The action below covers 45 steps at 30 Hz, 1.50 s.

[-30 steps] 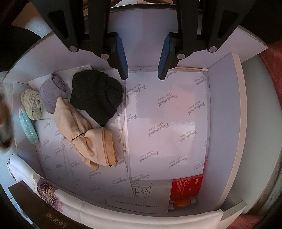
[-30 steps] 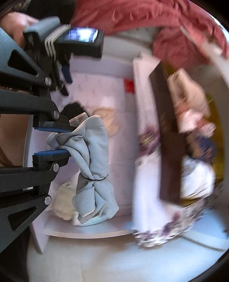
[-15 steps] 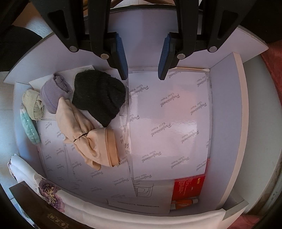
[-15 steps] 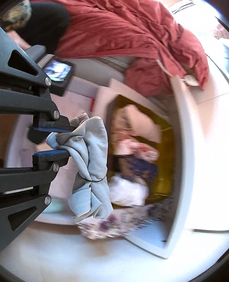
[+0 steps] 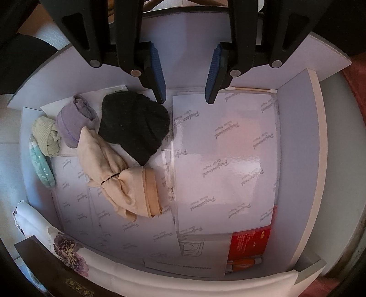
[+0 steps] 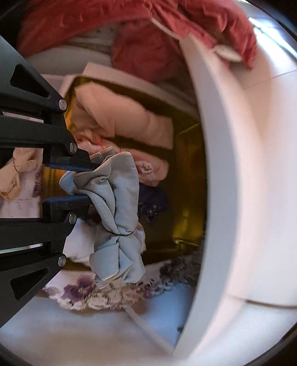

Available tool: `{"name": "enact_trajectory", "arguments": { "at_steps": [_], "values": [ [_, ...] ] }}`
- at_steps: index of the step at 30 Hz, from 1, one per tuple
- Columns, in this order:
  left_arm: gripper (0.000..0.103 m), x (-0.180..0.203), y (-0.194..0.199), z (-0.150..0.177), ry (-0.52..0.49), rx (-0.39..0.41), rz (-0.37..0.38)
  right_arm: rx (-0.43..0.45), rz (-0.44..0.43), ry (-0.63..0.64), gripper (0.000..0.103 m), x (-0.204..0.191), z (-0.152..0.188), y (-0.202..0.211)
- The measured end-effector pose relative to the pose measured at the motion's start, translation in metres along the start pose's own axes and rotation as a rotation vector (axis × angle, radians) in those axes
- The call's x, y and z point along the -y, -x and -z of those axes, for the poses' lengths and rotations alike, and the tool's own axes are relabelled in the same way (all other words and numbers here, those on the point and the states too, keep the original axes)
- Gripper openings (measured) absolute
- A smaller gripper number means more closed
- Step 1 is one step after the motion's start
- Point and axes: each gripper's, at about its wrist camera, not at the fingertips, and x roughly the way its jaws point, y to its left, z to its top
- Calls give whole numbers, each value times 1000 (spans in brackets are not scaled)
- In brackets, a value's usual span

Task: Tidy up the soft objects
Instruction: 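Carry the grey sock up into the gold tray with the right tool, then open the right tool to drop the grey sock in the tray, then move the open right tool back down over the drawer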

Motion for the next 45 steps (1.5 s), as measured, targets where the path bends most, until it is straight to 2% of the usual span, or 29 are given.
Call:
{"name": "enact_trajectory", "arguments": {
  "at_steps": [10,15,23,28,30,31,45],
  "values": [
    [36,3,-3,-1,0,-7,2,-30,27,-44,20,15,-19,-50],
    [36,3,-4,-2,-2,-10,-6,-17,-1,-20,38,12,-19,-46],
    [36,0,-2,-1,-4,-4,3,-26,-8,-8,55,8,-10,-37],
    [36,0,-2,-2,-6,-1,5,-16,-5,2,58,5,-5,-23],
    [36,0,-2,-2,-7,1,5,2,-7,10,67,3,-2,-14],
    [36,0,-3,-2,-8,1,6,8,-5,17,68,2,-1,-10],
    [36,0,-2,-1,-10,1,9,59,-31,-7,69,11,37,37]
  ]
}}
